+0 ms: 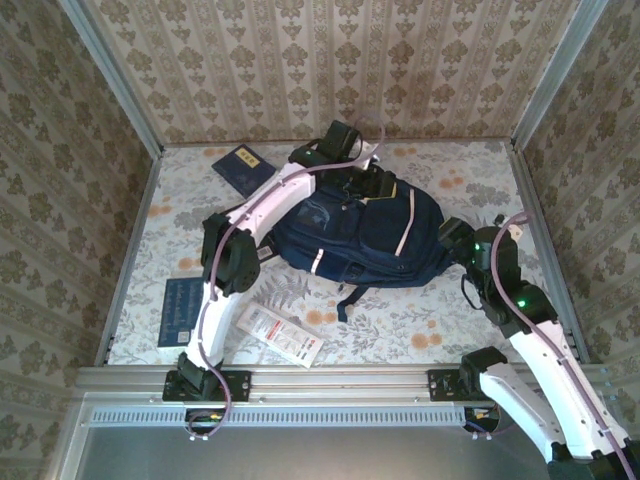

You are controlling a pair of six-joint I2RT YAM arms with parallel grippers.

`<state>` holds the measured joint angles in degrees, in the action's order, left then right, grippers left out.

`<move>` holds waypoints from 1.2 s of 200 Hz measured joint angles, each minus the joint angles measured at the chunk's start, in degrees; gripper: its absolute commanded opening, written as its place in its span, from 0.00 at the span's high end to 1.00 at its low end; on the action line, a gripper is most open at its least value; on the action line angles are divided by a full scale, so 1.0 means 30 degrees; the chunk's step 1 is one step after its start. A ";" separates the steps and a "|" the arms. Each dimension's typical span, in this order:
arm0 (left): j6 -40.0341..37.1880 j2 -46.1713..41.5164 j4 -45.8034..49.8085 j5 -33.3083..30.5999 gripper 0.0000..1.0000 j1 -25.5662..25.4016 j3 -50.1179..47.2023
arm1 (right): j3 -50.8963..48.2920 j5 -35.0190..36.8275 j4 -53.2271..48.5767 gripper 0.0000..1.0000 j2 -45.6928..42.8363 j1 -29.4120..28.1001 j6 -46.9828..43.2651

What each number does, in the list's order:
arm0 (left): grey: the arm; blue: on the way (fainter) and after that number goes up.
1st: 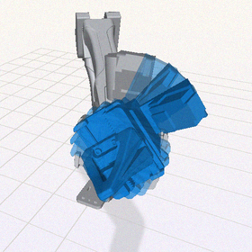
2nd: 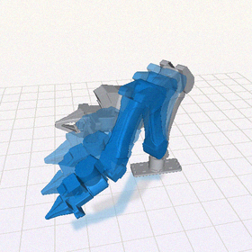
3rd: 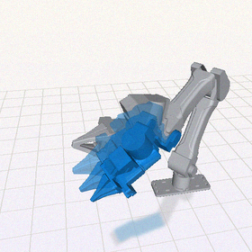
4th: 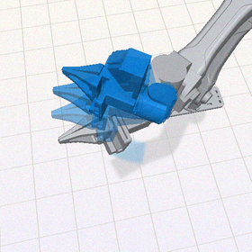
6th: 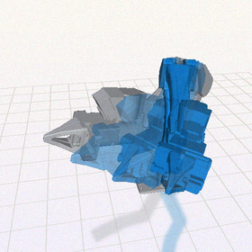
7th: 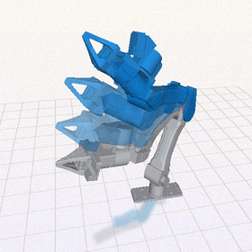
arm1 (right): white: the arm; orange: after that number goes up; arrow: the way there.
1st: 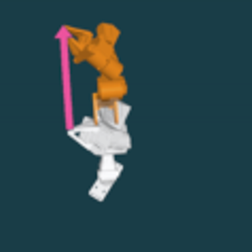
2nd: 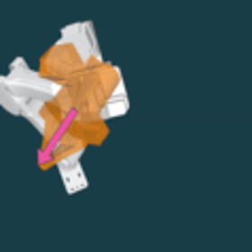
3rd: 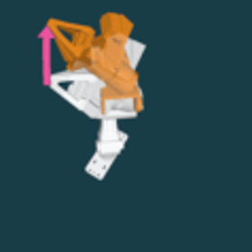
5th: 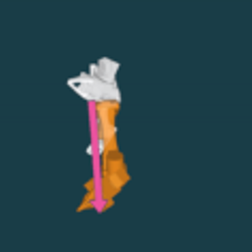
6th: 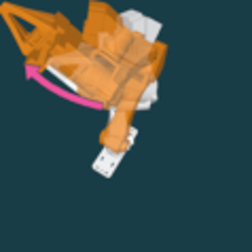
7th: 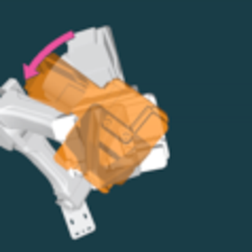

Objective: Pack the student bag
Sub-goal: Close the student bag at the top-center of the table, then pick up the loose stationery from the bottom-center of the table.

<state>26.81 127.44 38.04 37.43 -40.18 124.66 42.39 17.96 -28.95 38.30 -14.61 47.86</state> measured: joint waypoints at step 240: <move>0.3883 -2.3518 0.2827 -0.8663 0.10 1.3763 -2.8618 | 0.4852 -0.1698 0.2361 0.05 1.4885 -1.6852 -0.7759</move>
<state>38.46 56.88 46.52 11.44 1.10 38.81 56.95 12.86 -21.87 82.96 -65.17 24.58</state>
